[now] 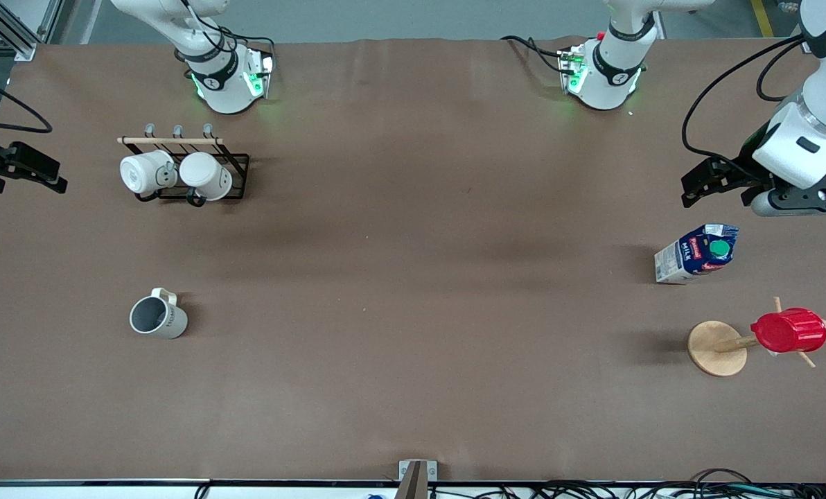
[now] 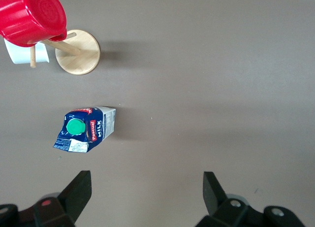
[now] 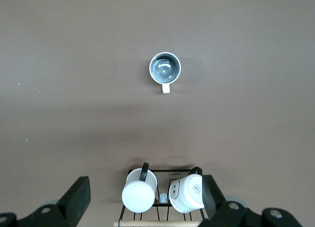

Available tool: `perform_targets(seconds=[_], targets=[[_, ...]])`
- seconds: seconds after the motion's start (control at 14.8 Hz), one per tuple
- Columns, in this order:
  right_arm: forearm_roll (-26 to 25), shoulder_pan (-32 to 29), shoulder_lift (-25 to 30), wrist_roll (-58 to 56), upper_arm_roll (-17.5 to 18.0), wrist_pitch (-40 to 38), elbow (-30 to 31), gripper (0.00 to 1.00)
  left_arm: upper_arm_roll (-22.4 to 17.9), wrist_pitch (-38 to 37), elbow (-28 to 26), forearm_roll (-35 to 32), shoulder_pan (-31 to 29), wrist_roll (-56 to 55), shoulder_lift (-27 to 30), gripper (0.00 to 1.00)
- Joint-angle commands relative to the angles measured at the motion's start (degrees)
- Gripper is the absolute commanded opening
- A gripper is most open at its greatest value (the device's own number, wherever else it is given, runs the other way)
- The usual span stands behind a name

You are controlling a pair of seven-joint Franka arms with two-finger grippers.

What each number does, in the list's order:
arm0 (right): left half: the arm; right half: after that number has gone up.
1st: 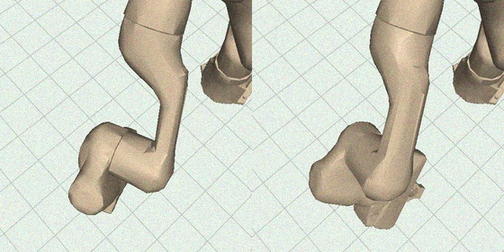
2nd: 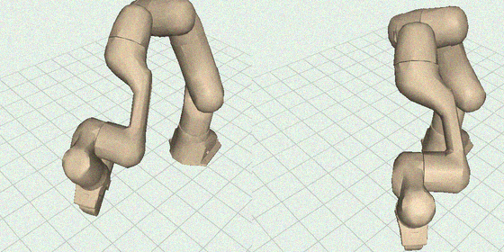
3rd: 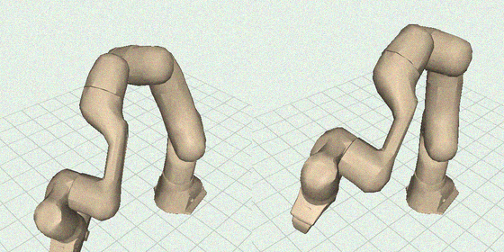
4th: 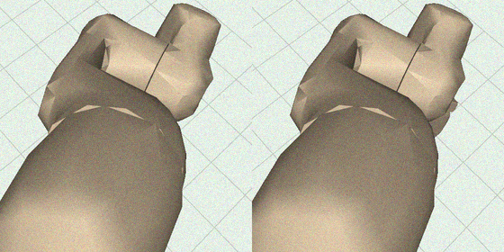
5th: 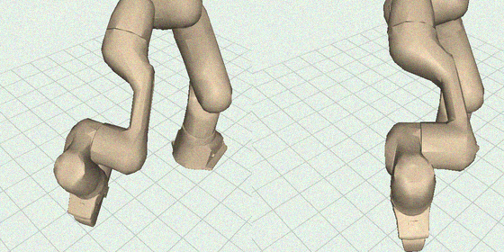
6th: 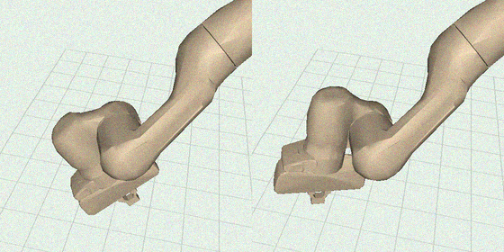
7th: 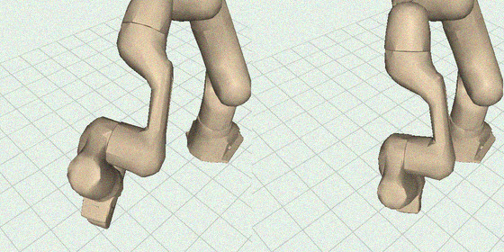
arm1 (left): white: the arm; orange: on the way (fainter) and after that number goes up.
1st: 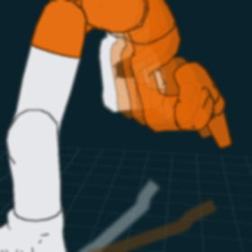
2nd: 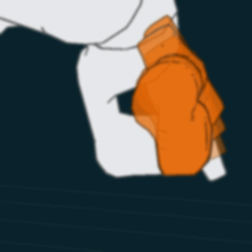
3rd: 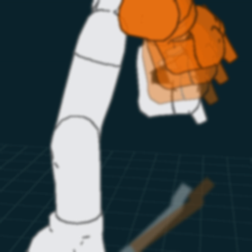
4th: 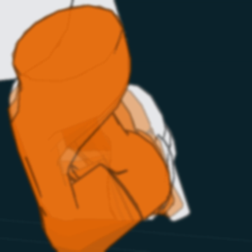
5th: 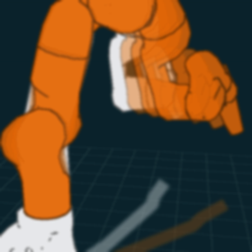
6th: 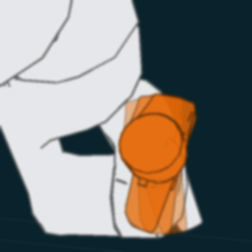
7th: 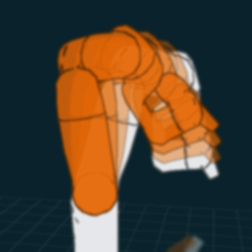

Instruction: Place cup and milk on table

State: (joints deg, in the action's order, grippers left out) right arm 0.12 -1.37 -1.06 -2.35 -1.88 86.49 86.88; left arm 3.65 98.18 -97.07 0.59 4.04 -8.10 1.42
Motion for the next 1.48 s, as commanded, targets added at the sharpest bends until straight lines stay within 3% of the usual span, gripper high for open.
perform_targets(seconds=[0.0, 0.74, 0.94, 1.42], targets=[[-0.6, -1.0, 1.1, 0.8, 1.1, -0.2, 0.8, 1.00, -0.1, 0.6, 0.2, -0.6, 0.4, 0.5, 0.0, 1.00], [-0.8, -0.9, 0.6, 0.4, 1.1, 0.9, 0.6, 1.00, -0.7, 0.7, 1.6, 0.4, -1.4, 0.7, -0.5, 1.00], [-0.9, -1.1, -4.6, 0.2, 0.8, 2.2, 1.3, 1.00, -0.7, 0.6, 1.7, 0.3, -1.5, 0.6, -0.5, 1.00], [-0.8, -2.6, -19.2, -3.5, 0.6, 17.4, 3.5, 1.00, -0.8, 4.3, -0.4, -0.7, -6.0, 1.2, -2.6, 1.00]])
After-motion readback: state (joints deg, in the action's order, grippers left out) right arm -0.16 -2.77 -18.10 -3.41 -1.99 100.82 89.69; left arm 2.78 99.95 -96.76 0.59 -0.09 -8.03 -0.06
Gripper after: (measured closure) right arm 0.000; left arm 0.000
